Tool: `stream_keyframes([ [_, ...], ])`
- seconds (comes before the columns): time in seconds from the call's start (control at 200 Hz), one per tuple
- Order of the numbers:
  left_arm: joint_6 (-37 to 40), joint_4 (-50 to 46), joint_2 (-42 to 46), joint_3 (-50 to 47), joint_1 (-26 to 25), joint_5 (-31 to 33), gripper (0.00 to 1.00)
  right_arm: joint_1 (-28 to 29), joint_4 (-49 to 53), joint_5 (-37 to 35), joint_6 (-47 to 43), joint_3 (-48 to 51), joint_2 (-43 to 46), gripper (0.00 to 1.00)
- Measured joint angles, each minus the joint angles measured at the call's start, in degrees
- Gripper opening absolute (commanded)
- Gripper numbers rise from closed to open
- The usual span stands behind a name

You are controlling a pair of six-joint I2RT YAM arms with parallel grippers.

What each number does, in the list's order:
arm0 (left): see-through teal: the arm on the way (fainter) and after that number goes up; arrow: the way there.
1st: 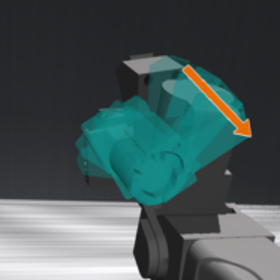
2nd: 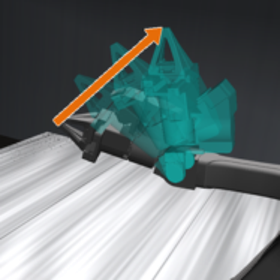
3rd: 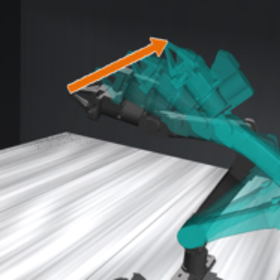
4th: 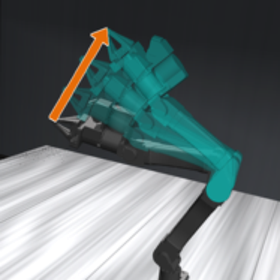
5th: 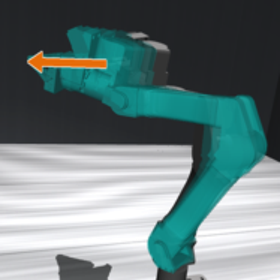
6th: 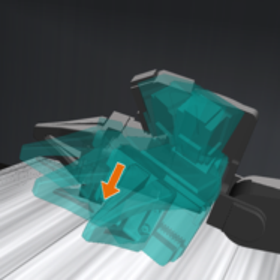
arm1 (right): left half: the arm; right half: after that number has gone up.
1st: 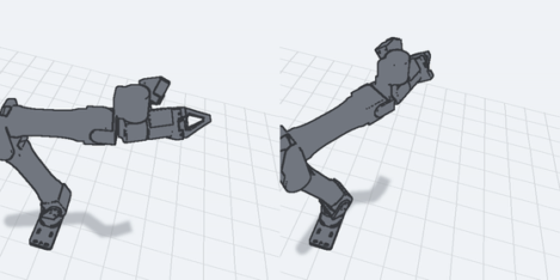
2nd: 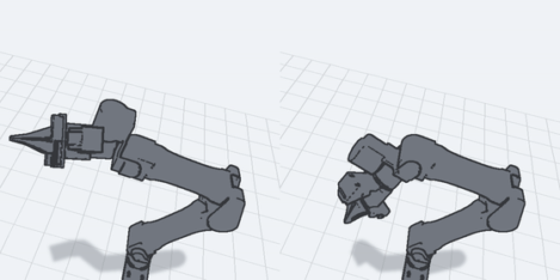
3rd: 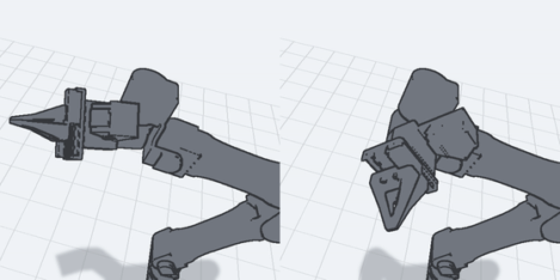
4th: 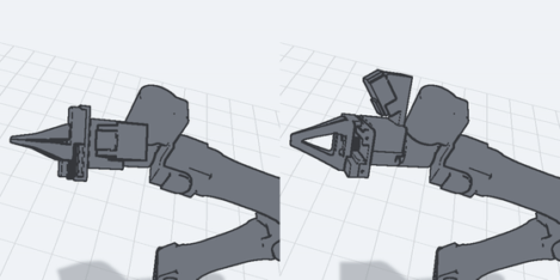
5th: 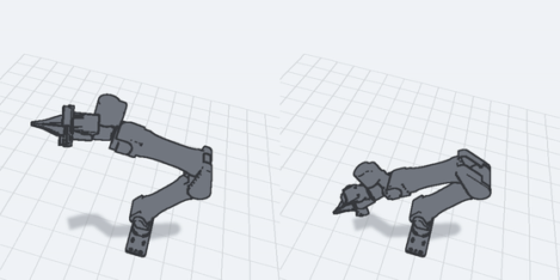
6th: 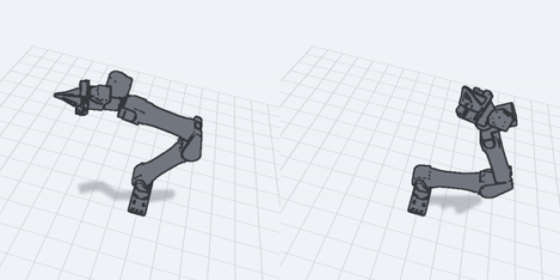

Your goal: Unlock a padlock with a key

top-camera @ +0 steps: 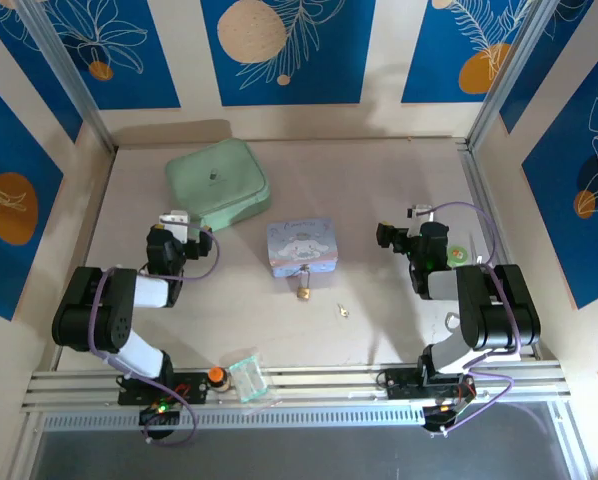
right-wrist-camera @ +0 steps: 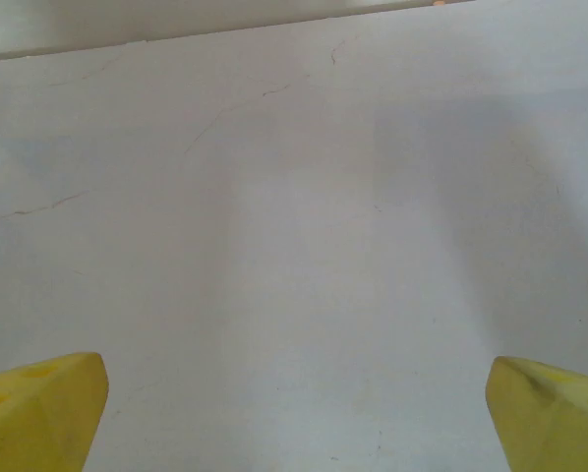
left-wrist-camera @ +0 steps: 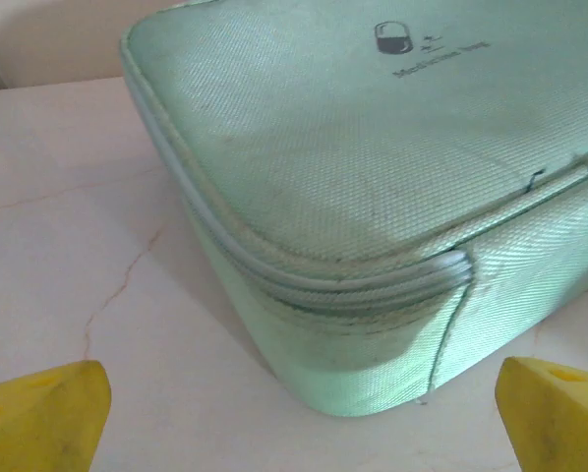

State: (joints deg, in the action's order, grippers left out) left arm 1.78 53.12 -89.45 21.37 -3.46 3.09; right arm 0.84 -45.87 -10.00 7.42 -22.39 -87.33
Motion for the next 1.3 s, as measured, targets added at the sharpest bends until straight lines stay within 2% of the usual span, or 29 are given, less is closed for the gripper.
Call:
stream_keyframes([
  [0.25, 0.2, -0.1, 0.0, 0.0, 0.0, -2.0, 1.00, 0.0, 0.0, 0.0, 0.0, 0.0, 0.0, 0.99],
  [1.301, 0.2, -0.2, 0.0, 0.0, 0.0, -2.7, 1.00, 0.0, 0.0, 0.0, 0.0, 0.0, 0.0, 0.99],
])
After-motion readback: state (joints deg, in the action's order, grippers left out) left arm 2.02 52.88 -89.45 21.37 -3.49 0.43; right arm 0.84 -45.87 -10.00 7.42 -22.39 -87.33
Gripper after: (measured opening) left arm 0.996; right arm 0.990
